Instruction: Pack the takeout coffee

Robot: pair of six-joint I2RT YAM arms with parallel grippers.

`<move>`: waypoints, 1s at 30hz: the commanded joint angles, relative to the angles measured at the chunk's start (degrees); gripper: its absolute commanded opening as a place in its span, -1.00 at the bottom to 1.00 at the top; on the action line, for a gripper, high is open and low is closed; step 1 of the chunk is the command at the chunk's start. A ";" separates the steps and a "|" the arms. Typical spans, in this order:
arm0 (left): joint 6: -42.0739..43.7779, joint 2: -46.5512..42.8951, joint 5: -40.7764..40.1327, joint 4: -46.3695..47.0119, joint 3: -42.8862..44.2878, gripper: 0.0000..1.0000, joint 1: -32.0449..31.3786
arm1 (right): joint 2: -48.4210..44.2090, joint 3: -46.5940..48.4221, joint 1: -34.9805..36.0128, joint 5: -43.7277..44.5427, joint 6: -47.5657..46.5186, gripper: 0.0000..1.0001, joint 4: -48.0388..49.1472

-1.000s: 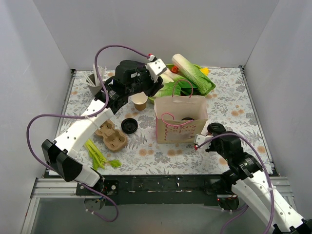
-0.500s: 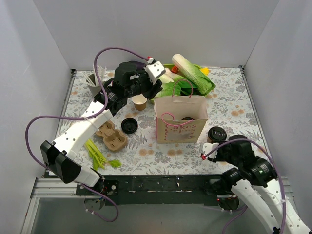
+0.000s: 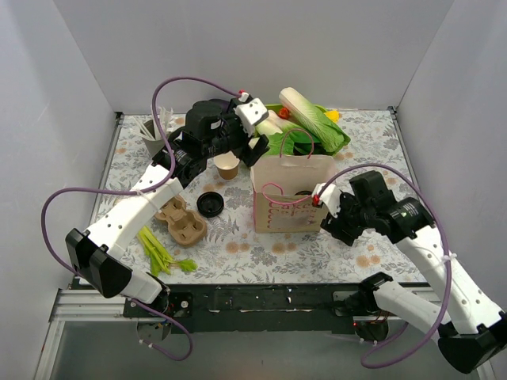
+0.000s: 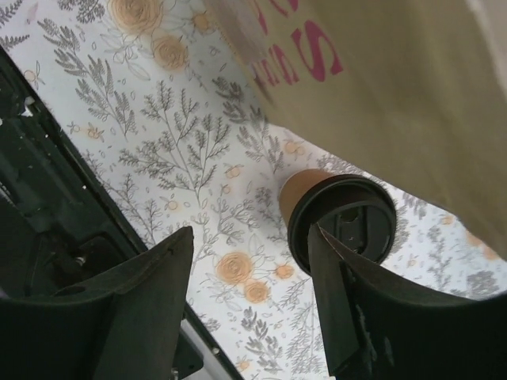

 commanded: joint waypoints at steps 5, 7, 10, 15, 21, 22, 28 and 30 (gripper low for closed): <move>0.02 -2.03 0.75 0.37 0.59 0.64 1.31 | 5.82 5.03 -9.50 -6.05 -3.90 0.43 -7.68; -0.15 -2.47 1.02 0.37 0.15 0.64 1.40 | 8.89 7.76 -15.91 -8.26 -7.85 0.44 -9.43; -0.42 -2.91 1.37 0.29 -0.03 0.64 1.31 | 13.81 10.48 -25.23 -11.78 -14.44 0.47 -10.58; -0.42 -3.44 1.46 -0.50 -0.29 0.66 1.49 | 20.24 11.99 -31.49 -14.87 -25.25 0.84 -14.54; -0.33 -3.79 1.46 -1.20 -0.65 0.67 1.58 | 22.44 10.05 -31.49 -14.07 -31.85 0.93 -14.63; -0.24 -3.79 1.37 -1.29 -0.65 0.67 1.58 | 22.44 10.14 -31.49 -14.34 -32.56 0.93 -14.72; -0.24 -3.79 1.19 -1.82 -0.56 0.68 1.75 | 22.62 6.45 -31.49 -12.67 -34.58 0.96 -10.33; -0.33 -3.70 1.19 -2.17 -0.47 0.68 1.75 | 23.14 5.48 -31.49 -12.58 -35.37 0.96 -9.89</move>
